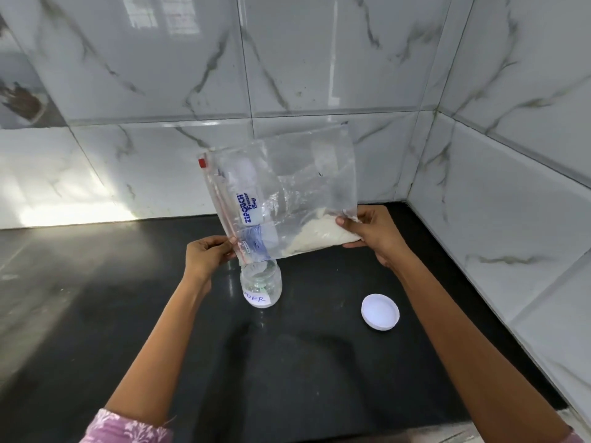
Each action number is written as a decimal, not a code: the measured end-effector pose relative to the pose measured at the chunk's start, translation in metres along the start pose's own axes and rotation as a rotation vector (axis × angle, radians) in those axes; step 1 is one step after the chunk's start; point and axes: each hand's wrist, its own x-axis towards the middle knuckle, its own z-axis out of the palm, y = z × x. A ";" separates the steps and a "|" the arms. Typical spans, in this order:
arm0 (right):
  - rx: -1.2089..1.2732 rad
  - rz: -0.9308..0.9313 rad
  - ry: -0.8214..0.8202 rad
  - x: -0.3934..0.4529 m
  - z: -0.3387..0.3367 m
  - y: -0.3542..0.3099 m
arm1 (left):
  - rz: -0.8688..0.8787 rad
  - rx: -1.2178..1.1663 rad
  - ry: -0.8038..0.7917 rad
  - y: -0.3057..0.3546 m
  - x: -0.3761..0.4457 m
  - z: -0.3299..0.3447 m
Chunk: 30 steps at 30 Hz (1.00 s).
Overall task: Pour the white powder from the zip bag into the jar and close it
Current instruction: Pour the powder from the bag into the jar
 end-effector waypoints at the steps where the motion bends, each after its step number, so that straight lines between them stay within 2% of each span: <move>1: -0.015 -0.012 0.010 -0.001 0.000 -0.002 | -0.009 0.007 -0.002 -0.002 -0.003 0.000; 6: -0.054 -0.082 0.016 -0.009 0.001 -0.010 | -0.043 0.110 0.025 -0.007 -0.015 0.003; 10: -0.073 -0.112 0.036 -0.010 0.003 -0.014 | -0.003 0.184 0.059 -0.008 -0.017 0.005; 14: -0.086 -0.135 0.043 -0.005 0.007 -0.014 | 0.012 0.173 0.065 -0.008 -0.016 0.006; 20: -0.103 -0.140 0.056 0.002 0.003 -0.015 | 0.044 0.087 0.019 -0.008 -0.011 0.006; 27: -0.197 -0.105 0.028 0.006 0.004 -0.014 | 0.128 0.308 -0.080 -0.025 -0.002 -0.004; 30: -0.229 -0.098 -0.002 0.007 0.003 -0.018 | 0.155 0.334 -0.150 -0.025 0.003 -0.010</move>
